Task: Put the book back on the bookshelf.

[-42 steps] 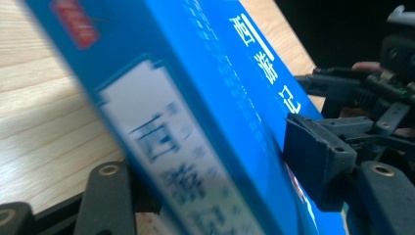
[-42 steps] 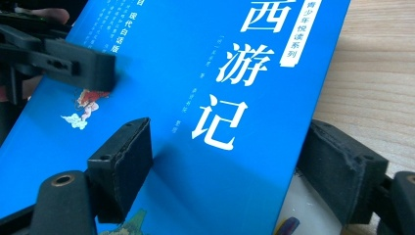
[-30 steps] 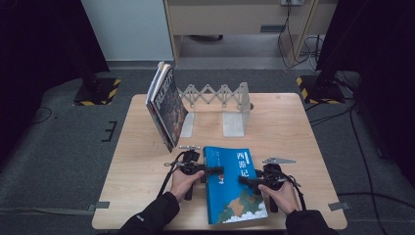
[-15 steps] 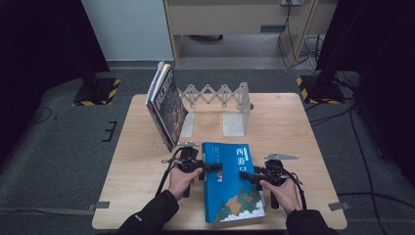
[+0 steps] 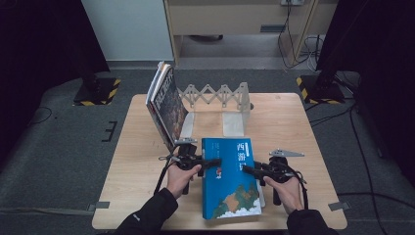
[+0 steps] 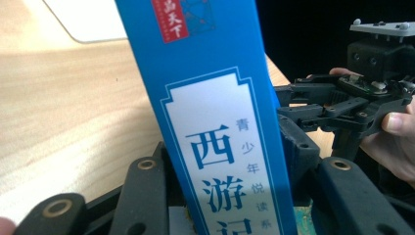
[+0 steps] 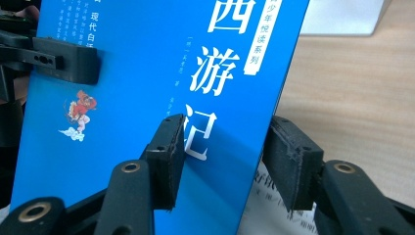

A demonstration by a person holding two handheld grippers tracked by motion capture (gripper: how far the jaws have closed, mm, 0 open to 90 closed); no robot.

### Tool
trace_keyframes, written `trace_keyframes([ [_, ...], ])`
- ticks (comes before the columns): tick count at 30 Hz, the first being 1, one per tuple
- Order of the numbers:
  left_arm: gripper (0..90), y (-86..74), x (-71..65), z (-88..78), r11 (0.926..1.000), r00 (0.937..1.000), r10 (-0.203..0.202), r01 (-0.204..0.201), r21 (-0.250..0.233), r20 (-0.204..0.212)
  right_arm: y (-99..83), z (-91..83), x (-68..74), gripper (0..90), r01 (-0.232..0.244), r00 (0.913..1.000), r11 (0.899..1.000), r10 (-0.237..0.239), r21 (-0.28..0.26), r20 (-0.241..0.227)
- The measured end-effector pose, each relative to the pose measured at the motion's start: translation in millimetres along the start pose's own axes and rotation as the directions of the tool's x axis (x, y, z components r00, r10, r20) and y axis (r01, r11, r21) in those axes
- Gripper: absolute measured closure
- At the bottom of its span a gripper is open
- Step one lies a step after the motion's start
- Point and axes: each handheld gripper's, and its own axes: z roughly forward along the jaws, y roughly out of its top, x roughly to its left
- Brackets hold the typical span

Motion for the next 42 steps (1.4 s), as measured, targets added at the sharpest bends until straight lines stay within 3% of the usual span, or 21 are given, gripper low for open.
trace_keyframes([
  [7,56.5,5.5,-4.5,-4.1,0.9996,0.9998,0.021,-0.021,-0.019,-0.006,6.7,-3.4,2.4,54.9,0.011,0.9999,0.999,-0.011,-0.030,0.002],
  [11,56.8,11.0,-8.9,-7.1,0.9976,0.9983,0.054,-0.055,-0.041,-0.019,12.6,-4.4,4.0,56.3,0.027,0.9996,0.998,-0.026,-0.053,0.011],
  [15,58.1,18.6,-14.0,-10.8,0.9932,0.9959,0.085,-0.087,-0.077,-0.029,20.4,-6.9,5.4,58.8,0.032,0.9994,0.995,-0.030,-0.099,0.016],
  [19,59.7,25.4,-20.3,-13.4,0.9862,0.9929,0.114,-0.117,-0.117,-0.035,30.0,-10.0,7.9,60.3,0.067,0.9972,0.989,-0.062,-0.132,0.043],
  [24,60.7,30.7,-26.9,-17.6,0.9747,0.9846,0.172,-0.175,-0.139,-0.033,38.1,-15.5,9.1,63.7,0.076,0.9966,0.980,-0.069,-0.184,0.047],
  [30,60.5,20.9,-29.4,-20.2,0.9623,0.9762,0.215,-0.217,-0.164,-0.032,31.2,-21.8,9.6,64.9,0.101,0.9949,0.969,-0.097,-0.224,0.026],
  [39,58.8,13.8,-30.0,-27.0,0.9547,0.9672,0.247,-0.254,-0.156,-0.058,28.3,-21.7,14.7,65.2,0.123,0.9923,0.963,-0.123,-0.240,0.016],
  [41,57.3,11.7,-31.2,-26.8,0.9454,0.9573,0.280,-0.288,-0.153,-0.074,27.9,-21.0,15.3,65.2,0.125,0.9920,0.963,-0.125,-0.238,0.017],
  [42,56.9,11.3,-31.1,-27.4,0.9446,0.9560,0.284,-0.292,-0.149,-0.071,27.8,-20.8,15.4,65.1,0.127,0.9918,0.963,-0.126,-0.237,0.019],
])
